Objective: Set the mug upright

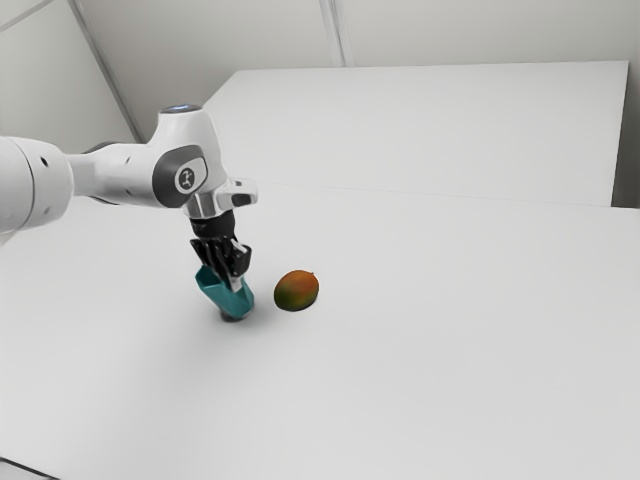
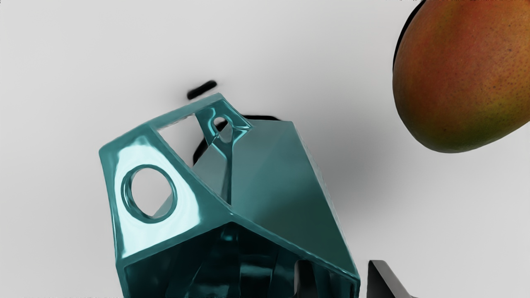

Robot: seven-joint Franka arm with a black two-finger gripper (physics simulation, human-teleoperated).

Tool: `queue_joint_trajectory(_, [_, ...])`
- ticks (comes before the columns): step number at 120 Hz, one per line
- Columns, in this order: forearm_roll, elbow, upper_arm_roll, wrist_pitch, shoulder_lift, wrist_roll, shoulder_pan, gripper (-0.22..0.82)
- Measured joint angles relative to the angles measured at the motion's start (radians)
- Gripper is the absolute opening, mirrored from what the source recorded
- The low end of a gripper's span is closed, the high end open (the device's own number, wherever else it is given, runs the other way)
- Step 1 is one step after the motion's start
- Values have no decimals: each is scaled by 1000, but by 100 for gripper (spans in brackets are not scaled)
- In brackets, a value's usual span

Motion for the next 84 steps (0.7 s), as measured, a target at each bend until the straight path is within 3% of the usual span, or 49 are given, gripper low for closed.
queue_joint_trajectory(17, [-1, -1, -14, -1, -16, -11, 2, 25])
queue_joint_trajectory(46, [-6, 16, -34, -25, -135, -23, 0, 43])
queue_joint_trajectory(76, [-14, 251, -65, -152, -148, -32, 3, 55])
queue_joint_trajectory(84, [-14, 328, -41, -207, -149, -39, -30, 57])
